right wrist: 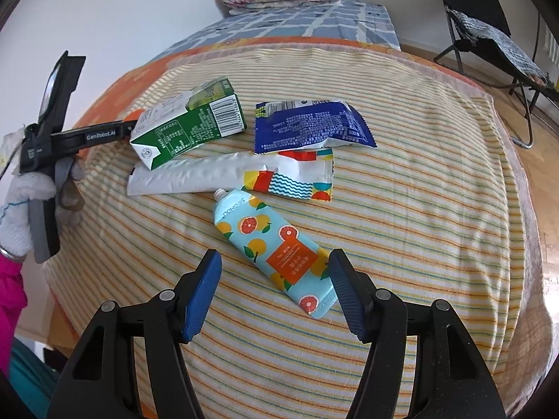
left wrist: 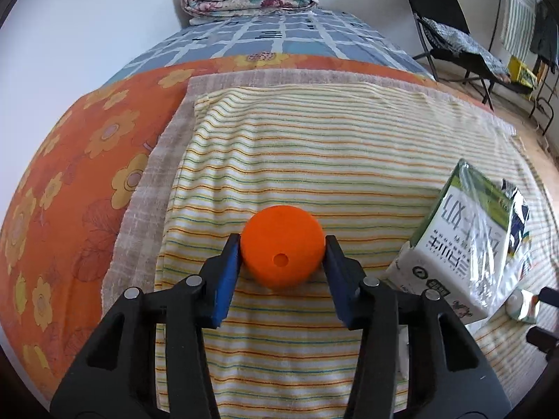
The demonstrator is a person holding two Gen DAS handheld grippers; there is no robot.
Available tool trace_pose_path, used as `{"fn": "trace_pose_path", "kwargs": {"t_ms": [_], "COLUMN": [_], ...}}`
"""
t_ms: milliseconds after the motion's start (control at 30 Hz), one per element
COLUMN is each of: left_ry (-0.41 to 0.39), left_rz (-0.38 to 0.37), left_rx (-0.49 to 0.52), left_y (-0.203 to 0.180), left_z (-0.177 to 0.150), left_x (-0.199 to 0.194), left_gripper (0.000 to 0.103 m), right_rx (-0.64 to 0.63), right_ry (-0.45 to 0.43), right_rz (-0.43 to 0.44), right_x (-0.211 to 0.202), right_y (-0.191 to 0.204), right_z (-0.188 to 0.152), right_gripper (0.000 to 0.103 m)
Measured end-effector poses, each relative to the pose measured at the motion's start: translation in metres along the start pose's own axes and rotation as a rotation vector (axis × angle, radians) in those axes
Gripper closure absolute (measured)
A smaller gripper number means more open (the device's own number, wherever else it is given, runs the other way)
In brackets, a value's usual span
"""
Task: Collect trash
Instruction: 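Grasp the orange tape roll with the left tool while the right grasps the printed tube, then carry the tape roll and printed tube over the blue basket with both tools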
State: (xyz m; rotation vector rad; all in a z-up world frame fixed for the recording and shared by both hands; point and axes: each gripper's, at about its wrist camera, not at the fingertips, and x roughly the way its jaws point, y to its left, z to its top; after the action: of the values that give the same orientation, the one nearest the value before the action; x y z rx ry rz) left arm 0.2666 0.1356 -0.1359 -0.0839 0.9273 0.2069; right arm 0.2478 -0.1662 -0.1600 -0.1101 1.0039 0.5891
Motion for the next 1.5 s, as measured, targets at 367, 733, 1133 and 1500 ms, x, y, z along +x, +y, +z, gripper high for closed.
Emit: {"fn": "trace_pose_path", "kwargs": {"t_ms": [367,733,1133,1500], "left_ry": [-0.010,-0.027,-0.078,-0.141], "left_rz": [-0.046,-0.157,-0.133,-0.189], "left_rx": [-0.037,-0.186,-0.120,-0.053], "left_y": [0.005,0.031,0.025,-0.005], "left_z": [0.002,0.011,0.003,-0.019], "left_x": [-0.010,-0.036,-0.081,-0.141], "left_gripper": [0.056,0.056,0.056,0.056], "right_rx": [-0.192,-0.133,-0.074,-0.075], "right_ry": [0.025,-0.037,-0.107,-0.186], "right_rz": [-0.076,-0.013,0.038,0.054], "right_x": [0.014,-0.009,-0.045,-0.088], "right_y": [0.020,0.027,0.024,0.036], "right_z": [0.003,0.008,0.009,-0.001], "right_gripper": [0.040,0.095,0.099,0.099]}}
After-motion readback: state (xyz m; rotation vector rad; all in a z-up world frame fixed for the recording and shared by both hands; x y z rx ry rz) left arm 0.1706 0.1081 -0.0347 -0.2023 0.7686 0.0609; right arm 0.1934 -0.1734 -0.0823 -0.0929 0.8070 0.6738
